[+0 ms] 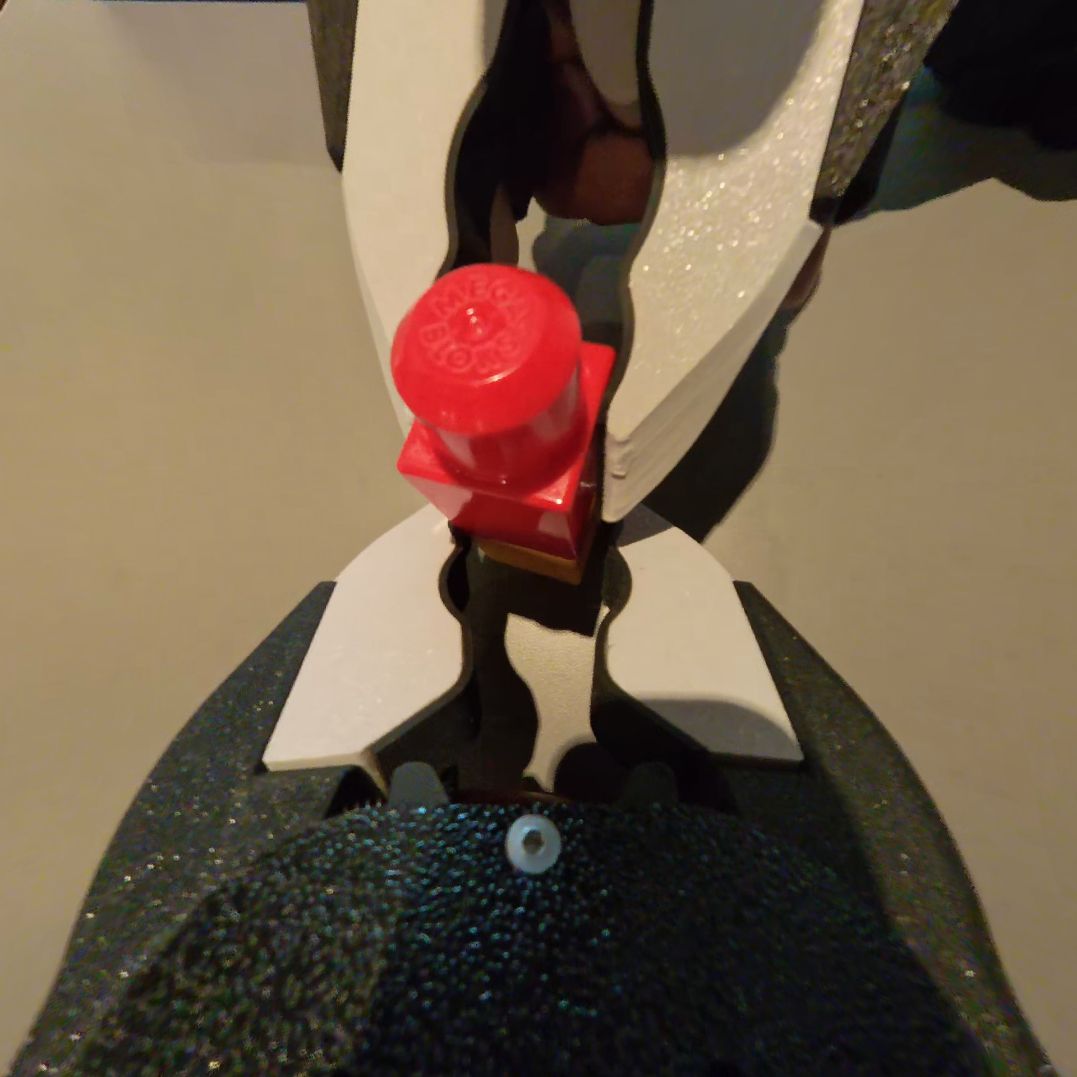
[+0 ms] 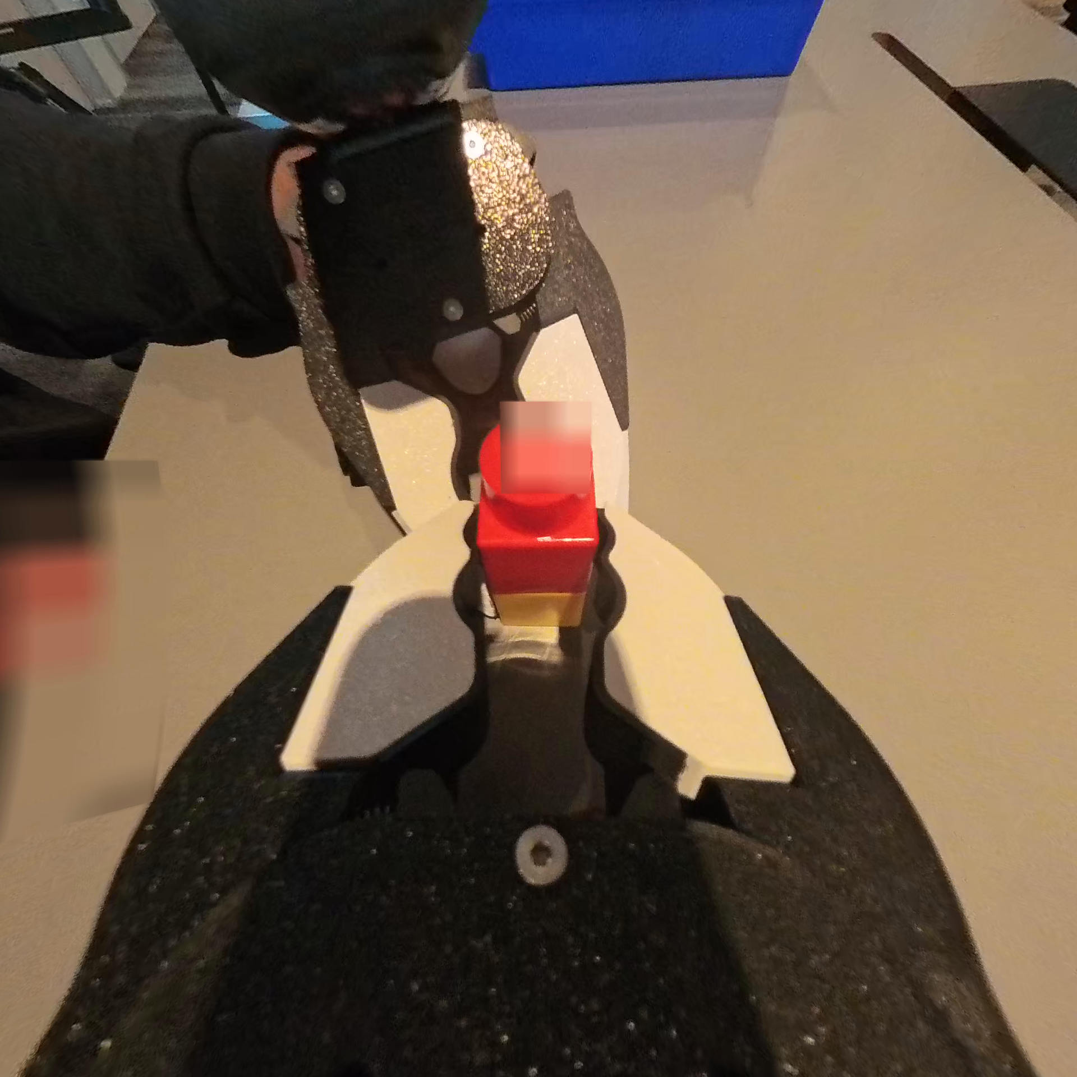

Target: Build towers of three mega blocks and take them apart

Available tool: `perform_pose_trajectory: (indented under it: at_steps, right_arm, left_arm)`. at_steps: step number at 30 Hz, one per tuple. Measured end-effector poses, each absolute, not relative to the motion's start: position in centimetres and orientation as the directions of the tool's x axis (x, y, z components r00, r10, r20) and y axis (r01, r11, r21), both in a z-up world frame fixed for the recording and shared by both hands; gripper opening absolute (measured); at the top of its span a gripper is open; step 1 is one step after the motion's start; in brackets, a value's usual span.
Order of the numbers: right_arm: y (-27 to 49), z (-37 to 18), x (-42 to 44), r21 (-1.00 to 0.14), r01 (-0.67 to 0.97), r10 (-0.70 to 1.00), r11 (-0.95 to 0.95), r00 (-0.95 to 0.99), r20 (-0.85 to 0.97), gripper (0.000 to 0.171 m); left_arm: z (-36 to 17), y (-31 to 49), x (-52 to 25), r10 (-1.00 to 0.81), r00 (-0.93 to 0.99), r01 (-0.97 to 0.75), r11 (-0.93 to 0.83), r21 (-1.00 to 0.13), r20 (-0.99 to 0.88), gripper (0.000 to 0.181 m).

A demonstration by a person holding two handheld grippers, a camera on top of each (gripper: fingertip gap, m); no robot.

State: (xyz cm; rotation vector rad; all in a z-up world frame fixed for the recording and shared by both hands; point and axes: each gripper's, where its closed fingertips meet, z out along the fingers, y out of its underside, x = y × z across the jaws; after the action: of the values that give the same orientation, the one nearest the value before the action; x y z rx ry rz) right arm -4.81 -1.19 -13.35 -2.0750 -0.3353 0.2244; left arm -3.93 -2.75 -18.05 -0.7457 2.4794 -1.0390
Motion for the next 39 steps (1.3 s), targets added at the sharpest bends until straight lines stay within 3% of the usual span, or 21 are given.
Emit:
perform_pose_trajectory:
  at_steps: [9, 11, 18, 19, 21, 26, 33, 39]
  right_arm:
    - [-1.1, -13.6, -4.5, -0.879, 0.178, 0.323, -0.443, 0.946, 0.028, 0.037]
    - [-1.1, -14.4, -4.0, -0.855, 0.222, 0.306, -0.469, 0.949, 0.079, 0.045]
    - [-1.0, -13.8, -4.4, -0.872, 0.222, 0.316, -0.436, 0.945, 0.083, 0.037]
    - [-1.0, -13.8, -4.4, -0.872, 0.219, 0.317, -0.437, 0.945, 0.079, 0.037]
    - [-1.1, -13.8, -4.4, -0.874, 0.216, 0.317, -0.436, 0.945, 0.076, 0.037]
    - [-1.3, -14.6, -4.3, -0.853, 0.245, 0.322, -0.461, 0.942, 0.096, 0.045]
    - [-2.6, -15.5, -4.1, -0.836, 0.230, 0.310, -0.499, 0.948, 0.075, 0.066]
    - [-6.4, -14.9, -2.9, -0.863, 0.159, 0.238, -0.480, 0.970, 0.047, 0.066]
  left_arm:
    - [-18.0, -2.7, -3.8, -0.592, -0.799, -0.339, 0.588, -0.734, -0.105, 0.042]
    - [-18.1, -2.6, -3.8, -0.597, -0.796, -0.348, 0.584, -0.733, -0.097, 0.040]
    - [-18.1, -2.5, -3.9, -0.599, -0.796, -0.357, 0.581, -0.732, -0.088, 0.040]
    - [-18.2, -2.4, -4.0, -0.599, -0.797, -0.366, 0.578, -0.730, -0.075, 0.042]
    - [-18.7, -1.6, -4.8, -0.607, -0.795, -0.423, 0.567, -0.707, -0.011, 0.066]
    - [-17.5, 0.9, -6.6, -0.642, -0.763, -0.472, 0.473, -0.744, 0.076, 0.078]
    - [-9.8, 8.7, -10.2, -0.805, -0.593, -0.375, 0.296, -0.878, -0.019, 0.082]
    - [2.7, 27.2, -14.5, -0.986, -0.054, -0.267, 0.168, -0.949, -0.159, 0.070]
